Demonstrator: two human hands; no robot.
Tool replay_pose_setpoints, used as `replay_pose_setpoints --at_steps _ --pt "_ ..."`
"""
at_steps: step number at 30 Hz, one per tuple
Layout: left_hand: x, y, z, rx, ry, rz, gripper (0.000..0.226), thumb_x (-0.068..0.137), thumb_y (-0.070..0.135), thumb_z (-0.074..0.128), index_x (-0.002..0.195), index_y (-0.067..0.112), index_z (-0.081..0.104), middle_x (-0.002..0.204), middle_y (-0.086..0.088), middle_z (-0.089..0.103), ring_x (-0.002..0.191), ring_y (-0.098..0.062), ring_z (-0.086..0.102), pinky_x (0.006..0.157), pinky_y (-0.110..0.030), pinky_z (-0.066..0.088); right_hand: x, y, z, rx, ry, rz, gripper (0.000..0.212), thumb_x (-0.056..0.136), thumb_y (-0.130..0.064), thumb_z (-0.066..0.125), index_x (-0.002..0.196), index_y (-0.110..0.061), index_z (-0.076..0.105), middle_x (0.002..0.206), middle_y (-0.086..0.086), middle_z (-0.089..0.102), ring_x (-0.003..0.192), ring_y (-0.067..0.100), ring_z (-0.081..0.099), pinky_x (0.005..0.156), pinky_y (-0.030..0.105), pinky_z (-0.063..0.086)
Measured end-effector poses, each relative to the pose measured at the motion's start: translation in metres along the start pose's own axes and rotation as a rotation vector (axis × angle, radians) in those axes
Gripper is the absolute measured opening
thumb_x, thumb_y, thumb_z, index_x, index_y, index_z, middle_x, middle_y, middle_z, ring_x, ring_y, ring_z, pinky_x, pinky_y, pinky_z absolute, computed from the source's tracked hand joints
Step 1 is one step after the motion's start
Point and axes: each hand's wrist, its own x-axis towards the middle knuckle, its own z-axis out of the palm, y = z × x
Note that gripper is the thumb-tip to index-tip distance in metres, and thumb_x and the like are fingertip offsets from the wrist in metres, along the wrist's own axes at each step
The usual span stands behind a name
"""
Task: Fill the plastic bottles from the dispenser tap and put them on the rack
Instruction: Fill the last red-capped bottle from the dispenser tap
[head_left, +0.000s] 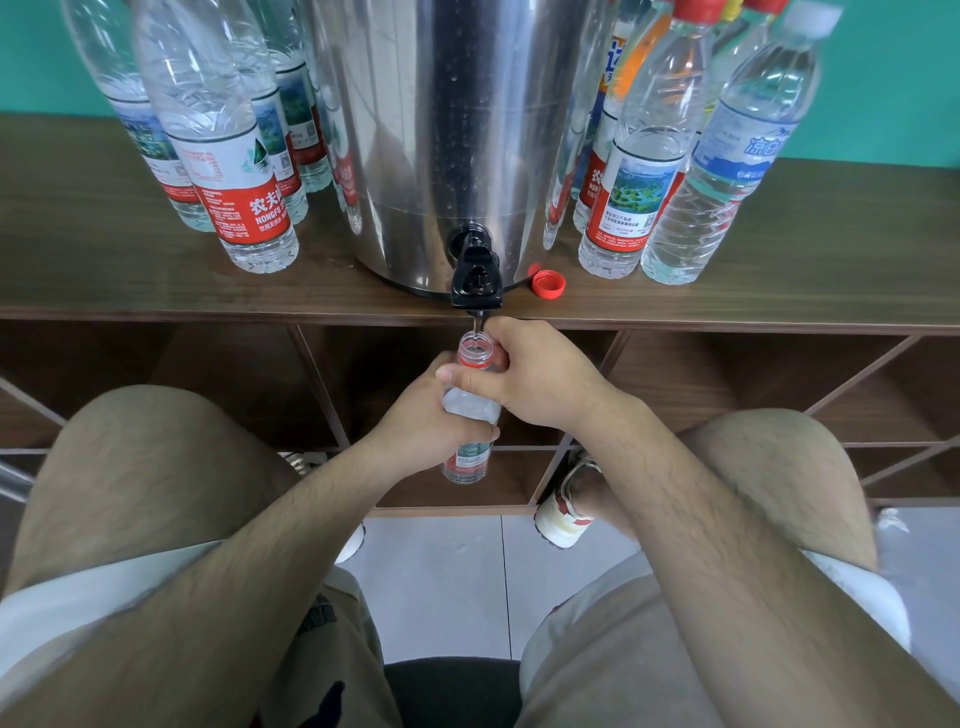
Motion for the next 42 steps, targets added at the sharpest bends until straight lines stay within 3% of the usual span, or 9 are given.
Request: replay_pose_setpoints --at_steps 4,16,25,37,42 --pt "-0.0003 -0.001 -0.0001 -0.002 0.003 0.003 0.068 0.082 0.01 0.084 0.14 0.019 0.049 0.128 -0.001 0.063 0.124 -0.021 0.06 0.109 -0.046 0.051 0.0001 0.0005 0.001 -0.006 0.004 0.002 0.048 0.086 -0.069 0.069 0.083 -0.023 0.057 0.071 -0.006 0.058 0.063 0.013 0.054 0.057 0.031 0.043" --pt "0.0013 -0.0017 -0.0007 0.021 -0.001 0.016 0.068 0.081 0.011 0.085 0.139 0.02 0.051 0.126 0.0 0.064 0.121 -0.019 0.061 0.108 -0.047 0.052 0.0001 -0.0005 0.0 -0.014 -0.007 -0.003 0.05 0.088 -0.069 0.067 0.088 -0.02 0.06 0.076 0.0 0.063 0.069 0.019 0.061 0.065 0.043 0.052" --pt "-0.0003 -0.0008 0.0001 0.025 0.003 0.006 0.07 0.083 0.012 0.084 0.142 0.021 0.047 0.13 0.0 0.061 0.123 -0.019 0.059 0.108 -0.041 0.051 -0.0006 0.0012 0.0011 -0.001 0.002 -0.021 0.044 0.088 -0.067 0.069 0.079 -0.027 0.053 0.07 -0.007 0.057 0.061 0.012 0.053 0.057 0.028 0.041" --pt "0.0009 -0.0052 -0.0003 0.027 0.002 0.012 0.07 0.082 0.011 0.085 0.141 0.021 0.049 0.129 0.0 0.062 0.123 -0.02 0.06 0.109 -0.046 0.051 -0.0015 0.0015 0.0034 0.008 0.023 -0.052 0.042 0.09 -0.063 0.07 0.074 -0.032 0.048 0.067 -0.008 0.054 0.058 0.01 0.049 0.055 0.023 0.033" --pt "0.0024 -0.0057 0.001 0.021 0.006 0.006 0.07 0.082 0.011 0.085 0.141 0.021 0.049 0.128 -0.001 0.063 0.123 -0.021 0.06 0.11 -0.05 0.051 -0.0006 0.0044 0.0045 0.017 0.021 -0.058 0.044 0.089 -0.064 0.071 0.076 -0.027 0.051 0.069 -0.007 0.056 0.061 0.012 0.051 0.057 0.028 0.04"
